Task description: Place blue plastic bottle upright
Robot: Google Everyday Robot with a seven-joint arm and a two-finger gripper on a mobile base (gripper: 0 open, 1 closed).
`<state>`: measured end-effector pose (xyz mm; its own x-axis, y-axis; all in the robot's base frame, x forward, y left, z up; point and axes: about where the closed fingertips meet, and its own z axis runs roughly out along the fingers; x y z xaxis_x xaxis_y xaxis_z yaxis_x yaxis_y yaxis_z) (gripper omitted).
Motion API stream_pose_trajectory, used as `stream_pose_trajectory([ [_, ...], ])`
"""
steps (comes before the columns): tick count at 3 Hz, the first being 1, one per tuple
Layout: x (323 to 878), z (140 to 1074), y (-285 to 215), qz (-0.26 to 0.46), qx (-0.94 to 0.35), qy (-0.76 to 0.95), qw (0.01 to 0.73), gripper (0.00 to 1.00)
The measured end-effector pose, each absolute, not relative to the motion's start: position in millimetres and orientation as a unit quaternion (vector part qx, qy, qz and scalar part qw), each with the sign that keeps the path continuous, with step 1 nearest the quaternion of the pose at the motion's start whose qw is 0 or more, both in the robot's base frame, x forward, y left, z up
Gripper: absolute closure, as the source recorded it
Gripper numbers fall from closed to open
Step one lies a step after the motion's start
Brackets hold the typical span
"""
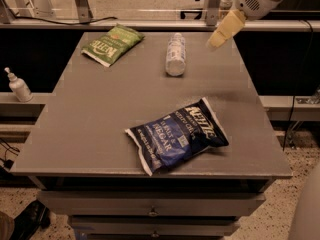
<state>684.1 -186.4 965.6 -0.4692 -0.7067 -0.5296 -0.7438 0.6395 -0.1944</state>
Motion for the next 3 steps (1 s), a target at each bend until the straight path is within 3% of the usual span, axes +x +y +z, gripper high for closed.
stream_pose_trajectory([
  [3, 745, 914, -165, 0.112, -0.281, 0.916, 0.263, 0.00],
])
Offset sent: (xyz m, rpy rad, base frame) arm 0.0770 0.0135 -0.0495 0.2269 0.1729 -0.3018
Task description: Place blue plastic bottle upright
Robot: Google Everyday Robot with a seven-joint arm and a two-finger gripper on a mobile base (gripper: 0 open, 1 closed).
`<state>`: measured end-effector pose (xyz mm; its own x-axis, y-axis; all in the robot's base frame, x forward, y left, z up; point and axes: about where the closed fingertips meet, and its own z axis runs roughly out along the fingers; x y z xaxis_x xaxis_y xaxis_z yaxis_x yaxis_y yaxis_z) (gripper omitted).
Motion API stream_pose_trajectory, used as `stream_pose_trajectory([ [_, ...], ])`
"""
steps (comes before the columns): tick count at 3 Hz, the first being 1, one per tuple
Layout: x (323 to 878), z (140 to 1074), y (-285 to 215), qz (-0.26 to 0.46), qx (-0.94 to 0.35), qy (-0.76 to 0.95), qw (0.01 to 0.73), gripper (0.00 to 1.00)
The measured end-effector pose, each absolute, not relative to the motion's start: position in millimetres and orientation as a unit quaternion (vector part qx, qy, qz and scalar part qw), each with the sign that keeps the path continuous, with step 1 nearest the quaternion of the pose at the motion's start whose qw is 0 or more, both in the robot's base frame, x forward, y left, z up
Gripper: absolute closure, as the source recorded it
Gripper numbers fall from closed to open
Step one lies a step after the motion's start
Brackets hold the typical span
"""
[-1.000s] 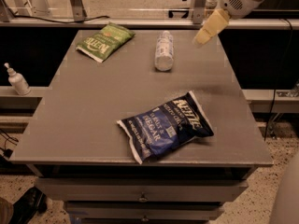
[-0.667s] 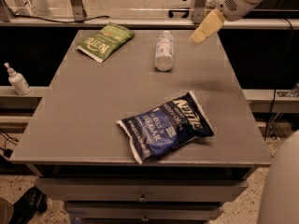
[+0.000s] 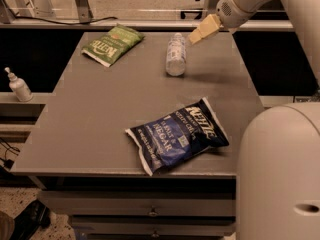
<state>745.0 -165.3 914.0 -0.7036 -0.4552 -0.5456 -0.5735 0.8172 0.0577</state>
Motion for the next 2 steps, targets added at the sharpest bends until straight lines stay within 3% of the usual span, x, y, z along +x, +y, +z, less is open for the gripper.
stream_pose_trajectory([
  [2, 771, 919, -96, 0.161, -0.231, 0.927, 0.246, 0.00],
])
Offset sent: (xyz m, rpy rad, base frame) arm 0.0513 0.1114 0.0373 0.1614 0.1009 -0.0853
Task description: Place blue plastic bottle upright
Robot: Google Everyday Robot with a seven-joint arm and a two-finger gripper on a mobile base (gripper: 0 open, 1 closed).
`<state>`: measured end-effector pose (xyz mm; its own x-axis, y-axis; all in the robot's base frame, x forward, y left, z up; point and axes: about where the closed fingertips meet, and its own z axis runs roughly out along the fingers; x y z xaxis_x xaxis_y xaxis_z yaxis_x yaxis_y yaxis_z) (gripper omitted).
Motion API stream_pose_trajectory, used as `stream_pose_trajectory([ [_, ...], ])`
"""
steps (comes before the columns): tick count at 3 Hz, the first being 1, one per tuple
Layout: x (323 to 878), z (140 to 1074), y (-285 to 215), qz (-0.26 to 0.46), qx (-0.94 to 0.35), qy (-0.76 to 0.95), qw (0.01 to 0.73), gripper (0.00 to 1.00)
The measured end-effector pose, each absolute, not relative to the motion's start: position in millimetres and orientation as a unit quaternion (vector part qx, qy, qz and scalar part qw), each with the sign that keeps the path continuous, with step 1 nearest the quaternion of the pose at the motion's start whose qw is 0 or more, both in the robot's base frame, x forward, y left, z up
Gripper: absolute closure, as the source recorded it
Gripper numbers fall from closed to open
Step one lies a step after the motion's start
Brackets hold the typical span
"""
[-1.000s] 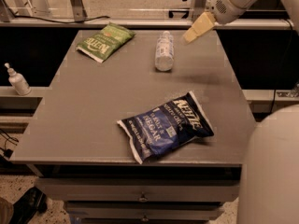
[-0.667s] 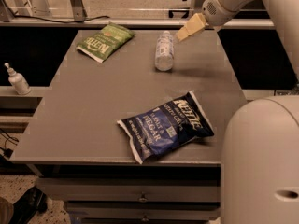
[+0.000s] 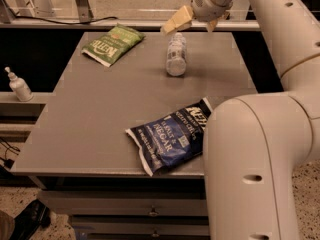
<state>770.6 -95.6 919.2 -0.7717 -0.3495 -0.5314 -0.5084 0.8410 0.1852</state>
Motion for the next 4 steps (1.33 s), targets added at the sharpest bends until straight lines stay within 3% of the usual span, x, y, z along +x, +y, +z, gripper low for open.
stream_pose_trajectory([
  [2, 784, 906, -34, 0.147, -0.210, 0.944, 0.209, 0.00],
  [4, 794, 878, -21, 0.080, -0.200, 0.961, 0.176, 0.00],
])
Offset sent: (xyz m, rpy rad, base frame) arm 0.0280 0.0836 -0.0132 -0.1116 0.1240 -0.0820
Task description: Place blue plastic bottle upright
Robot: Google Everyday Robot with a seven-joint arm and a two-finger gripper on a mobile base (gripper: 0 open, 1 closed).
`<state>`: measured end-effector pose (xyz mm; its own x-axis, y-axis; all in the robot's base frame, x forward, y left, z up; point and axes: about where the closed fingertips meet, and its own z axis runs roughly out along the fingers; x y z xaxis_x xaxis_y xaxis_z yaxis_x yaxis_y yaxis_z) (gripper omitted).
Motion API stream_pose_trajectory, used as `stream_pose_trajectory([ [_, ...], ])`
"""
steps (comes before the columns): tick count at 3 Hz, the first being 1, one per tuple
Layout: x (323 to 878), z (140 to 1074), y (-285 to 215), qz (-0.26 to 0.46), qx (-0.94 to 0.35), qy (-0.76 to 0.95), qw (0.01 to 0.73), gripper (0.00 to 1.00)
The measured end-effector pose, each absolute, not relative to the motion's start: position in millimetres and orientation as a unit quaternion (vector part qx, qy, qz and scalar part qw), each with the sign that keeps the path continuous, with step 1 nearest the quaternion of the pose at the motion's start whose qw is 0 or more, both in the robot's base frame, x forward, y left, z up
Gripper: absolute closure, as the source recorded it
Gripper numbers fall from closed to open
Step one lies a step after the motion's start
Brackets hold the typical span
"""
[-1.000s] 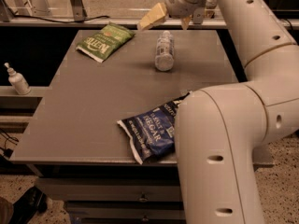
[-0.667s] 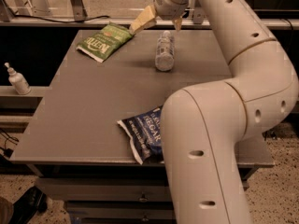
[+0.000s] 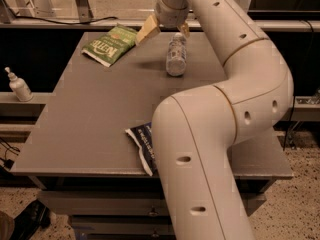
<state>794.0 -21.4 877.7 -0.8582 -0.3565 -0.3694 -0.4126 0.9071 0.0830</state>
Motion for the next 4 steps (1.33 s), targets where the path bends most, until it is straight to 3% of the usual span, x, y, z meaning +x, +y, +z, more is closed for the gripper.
stream_pose_trajectory([
  [2, 796, 858, -29, 0.037, -0.191, 0.969, 0.151, 0.00],
  [4, 794, 840, -39, 0.019, -0.186, 0.974, 0.130, 0.41],
])
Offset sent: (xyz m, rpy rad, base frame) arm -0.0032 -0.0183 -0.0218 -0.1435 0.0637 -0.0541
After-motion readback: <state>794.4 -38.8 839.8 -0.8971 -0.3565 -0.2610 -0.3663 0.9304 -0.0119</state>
